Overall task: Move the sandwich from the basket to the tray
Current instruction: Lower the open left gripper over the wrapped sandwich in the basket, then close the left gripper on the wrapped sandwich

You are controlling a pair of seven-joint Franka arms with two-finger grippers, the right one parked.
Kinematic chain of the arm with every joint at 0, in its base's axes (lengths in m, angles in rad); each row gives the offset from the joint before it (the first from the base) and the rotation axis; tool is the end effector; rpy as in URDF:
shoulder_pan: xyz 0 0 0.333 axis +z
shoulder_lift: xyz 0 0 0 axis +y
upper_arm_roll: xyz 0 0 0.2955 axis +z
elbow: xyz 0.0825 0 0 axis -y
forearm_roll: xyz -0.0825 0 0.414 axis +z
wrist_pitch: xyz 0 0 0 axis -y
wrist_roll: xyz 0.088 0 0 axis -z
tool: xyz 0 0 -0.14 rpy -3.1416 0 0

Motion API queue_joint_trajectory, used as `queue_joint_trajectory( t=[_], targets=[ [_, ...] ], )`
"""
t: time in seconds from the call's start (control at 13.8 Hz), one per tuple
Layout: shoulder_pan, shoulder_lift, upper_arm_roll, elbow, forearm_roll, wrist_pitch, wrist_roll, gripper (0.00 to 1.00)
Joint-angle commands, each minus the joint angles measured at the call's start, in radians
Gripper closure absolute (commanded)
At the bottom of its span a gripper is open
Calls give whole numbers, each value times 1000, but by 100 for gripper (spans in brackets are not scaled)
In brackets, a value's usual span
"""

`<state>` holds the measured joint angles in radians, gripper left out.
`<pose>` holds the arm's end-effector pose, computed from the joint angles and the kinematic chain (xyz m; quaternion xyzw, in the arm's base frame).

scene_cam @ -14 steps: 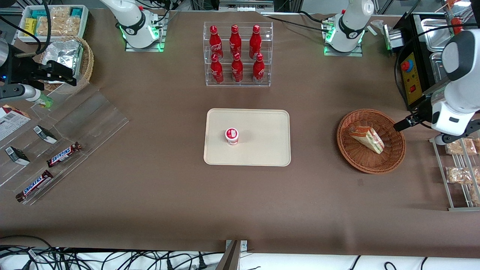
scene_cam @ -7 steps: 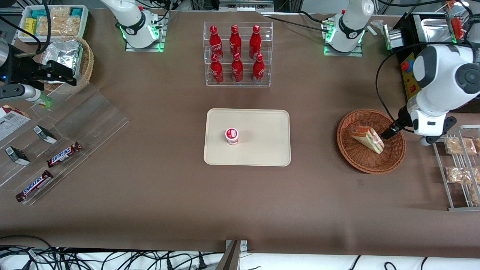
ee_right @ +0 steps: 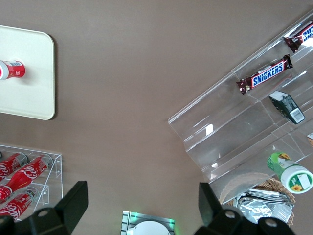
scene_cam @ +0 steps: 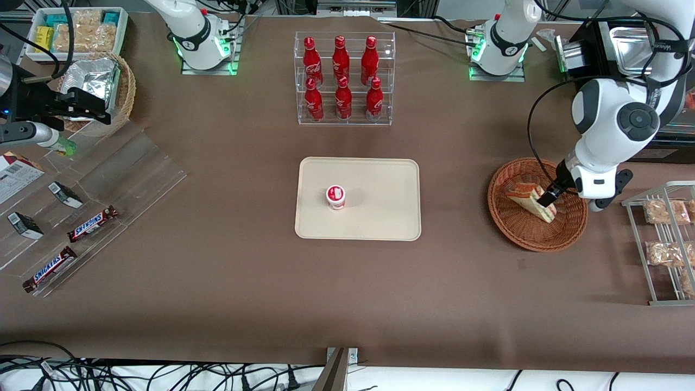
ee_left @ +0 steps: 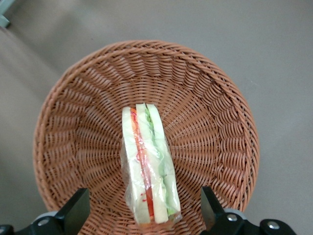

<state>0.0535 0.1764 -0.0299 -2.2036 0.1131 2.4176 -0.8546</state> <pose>0.5716 0.0162 0.2303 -0.9212 -0.3870 -0.0317 0.0249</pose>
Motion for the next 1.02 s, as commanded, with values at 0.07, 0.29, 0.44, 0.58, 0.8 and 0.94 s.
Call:
queue_joint_trajectory(
  t=[0.07, 0.29, 0.44, 0.58, 0.8, 0.94],
  targets=[
    [-1, 43, -4, -2, 23, 47, -30, 0],
    [-1, 67, -5, -10, 23, 69, -53, 0],
    [-1, 72, -5, -25, 23, 89, -53, 0],
    [-1, 75, -4, -59, 23, 142, -53, 0],
    [0, 94, -4, -70, 23, 164, -53, 0],
    [0, 95, -5, -70, 23, 164, -55, 1]
  ],
)
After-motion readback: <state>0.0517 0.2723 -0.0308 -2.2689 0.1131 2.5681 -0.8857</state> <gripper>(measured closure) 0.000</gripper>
